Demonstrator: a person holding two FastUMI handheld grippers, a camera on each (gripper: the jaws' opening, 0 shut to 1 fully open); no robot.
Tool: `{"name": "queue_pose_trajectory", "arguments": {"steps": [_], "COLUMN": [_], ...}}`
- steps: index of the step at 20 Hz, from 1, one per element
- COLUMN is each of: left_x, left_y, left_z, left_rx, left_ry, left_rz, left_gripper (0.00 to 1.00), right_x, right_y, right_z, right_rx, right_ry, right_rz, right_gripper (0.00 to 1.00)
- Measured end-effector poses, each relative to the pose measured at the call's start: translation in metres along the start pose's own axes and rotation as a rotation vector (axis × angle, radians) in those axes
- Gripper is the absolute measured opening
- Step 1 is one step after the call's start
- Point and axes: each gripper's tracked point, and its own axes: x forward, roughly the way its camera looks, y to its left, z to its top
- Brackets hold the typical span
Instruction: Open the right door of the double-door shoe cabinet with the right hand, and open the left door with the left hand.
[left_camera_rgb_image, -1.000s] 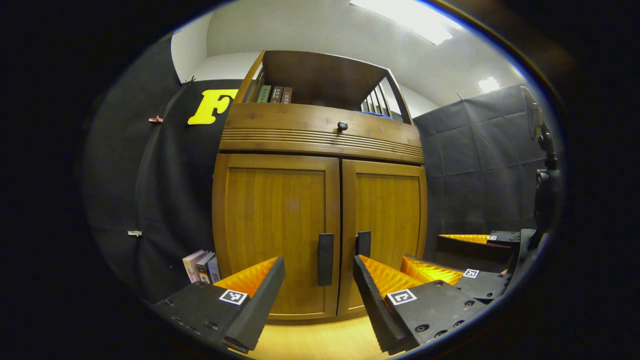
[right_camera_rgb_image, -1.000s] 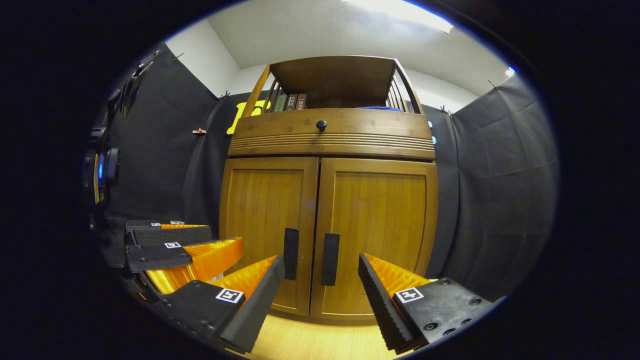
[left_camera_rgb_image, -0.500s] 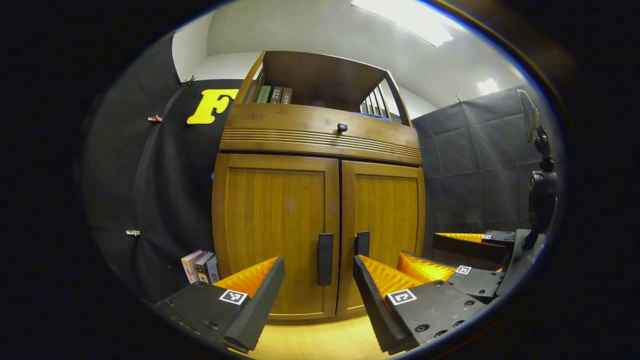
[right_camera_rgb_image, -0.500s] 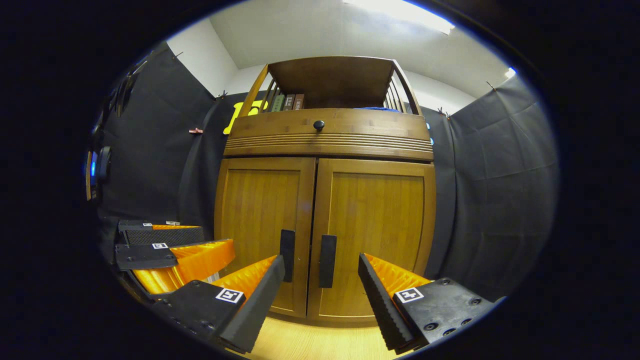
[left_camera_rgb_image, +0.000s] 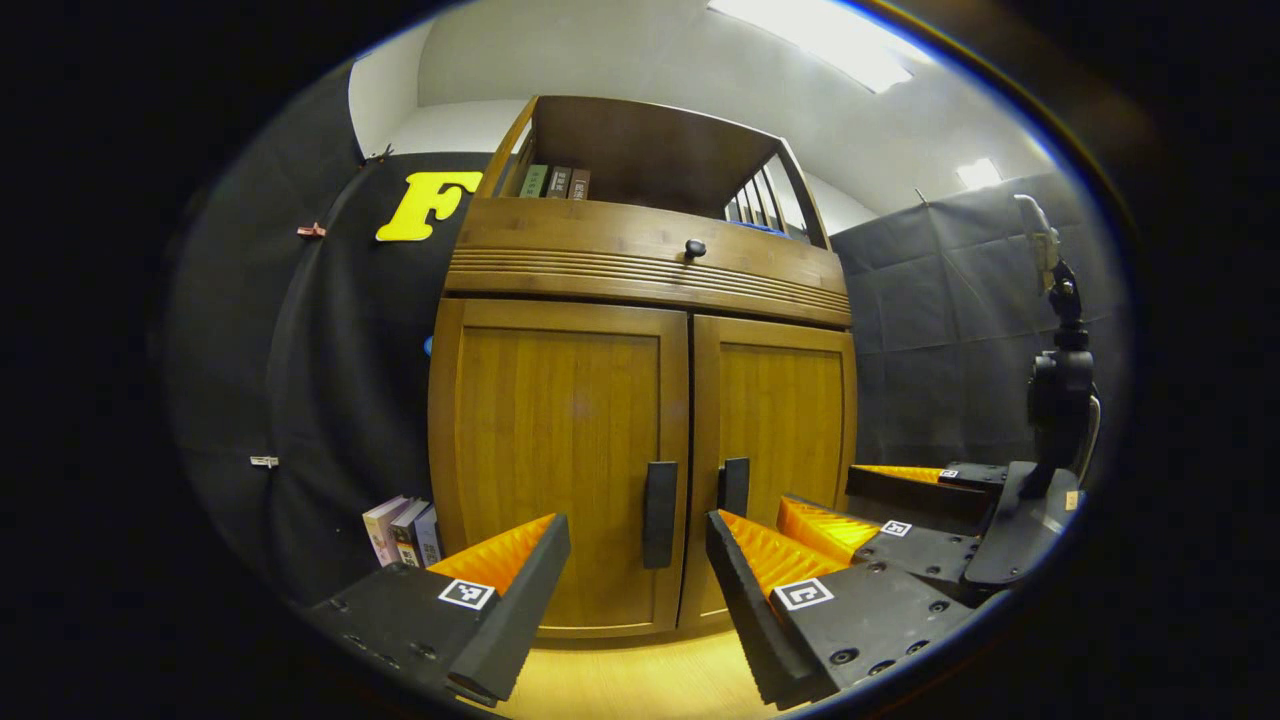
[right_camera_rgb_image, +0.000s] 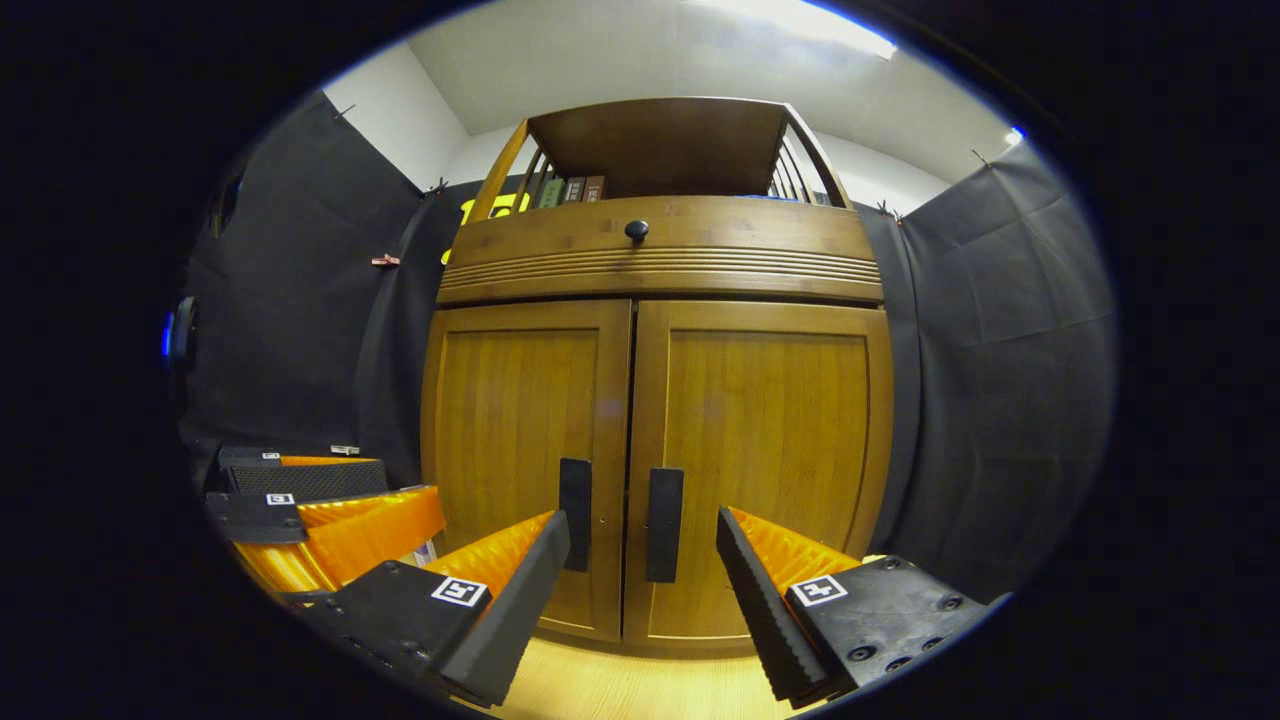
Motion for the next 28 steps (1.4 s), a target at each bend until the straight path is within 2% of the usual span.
{"name": "queue_pose_trajectory", "arguments": {"steps": [5,6,8,9,13,15,19,20,22,23,25,26,27,28], "left_x": [-0.001,-0.001,-0.002,-0.003,-0.007,-0.007,-0.007,-0.006,-0.006,-0.007,-0.008,-0.009,-0.01,-0.012], "left_y": [0.001,0.002,0.004,0.005,0.008,0.011,0.019,0.022,0.027,0.03,0.036,0.038,0.04,0.043], "left_z": [0.001,0.001,0.0,0.0,-0.002,-0.003,-0.008,-0.009,-0.011,-0.013,-0.016,-0.015,-0.015,-0.015], "left_rx": [-0.01,-0.006,0.004,0.006,0.003,0.007,0.003,0.002,0.008,0.011,0.011,0.006,0.001,-0.004], "left_ry": [-0.01,-0.013,-0.017,-0.017,-0.014,-0.014,-0.007,-0.004,0.004,0.007,0.013,0.016,0.018,0.019], "left_rz": [-0.025,-0.028,-0.032,-0.035,-0.045,-0.038,-0.034,-0.031,-0.014,-0.004,0.012,0.018,0.027,0.038], "left_gripper": [0.86,0.86,0.82,0.86,0.86,0.86,0.86,0.86,0.86,0.86,0.86,0.86,0.86,0.82], "right_x": [0.026,0.032,0.043,0.051,0.087,0.098,0.118,0.123,0.128,0.13,0.131,0.129,0.127,0.125], "right_y": [-0.001,-0.002,-0.001,0.0,-0.007,-0.016,-0.018,-0.025,-0.032,-0.028,-0.029,-0.029,-0.028,-0.027], "right_z": [-0.018,-0.021,-0.026,-0.029,-0.055,-0.07,-0.089,-0.092,-0.09,-0.088,-0.088,-0.088,-0.088,-0.088], "right_rx": [-0.01,-0.013,-0.019,-0.02,-0.051,-0.053,-0.017,-0.013,-0.007,0.001,-0.018,-0.026,-0.03,-0.025], "right_ry": [0.028,0.029,0.027,0.023,0.041,0.069,0.103,0.109,0.092,0.071,0.058,0.062,0.063,0.069], "right_rz": [-0.02,-0.029,-0.033,-0.036,-0.064,-0.088,-0.088,-0.122,-0.14,-0.118,-0.124,-0.12,-0.119,-0.114], "right_gripper": [0.92,0.84,0.87,0.88,0.88,0.75,0.77,0.76,0.46,0.46,0.36,0.36,0.26,0.26]}}
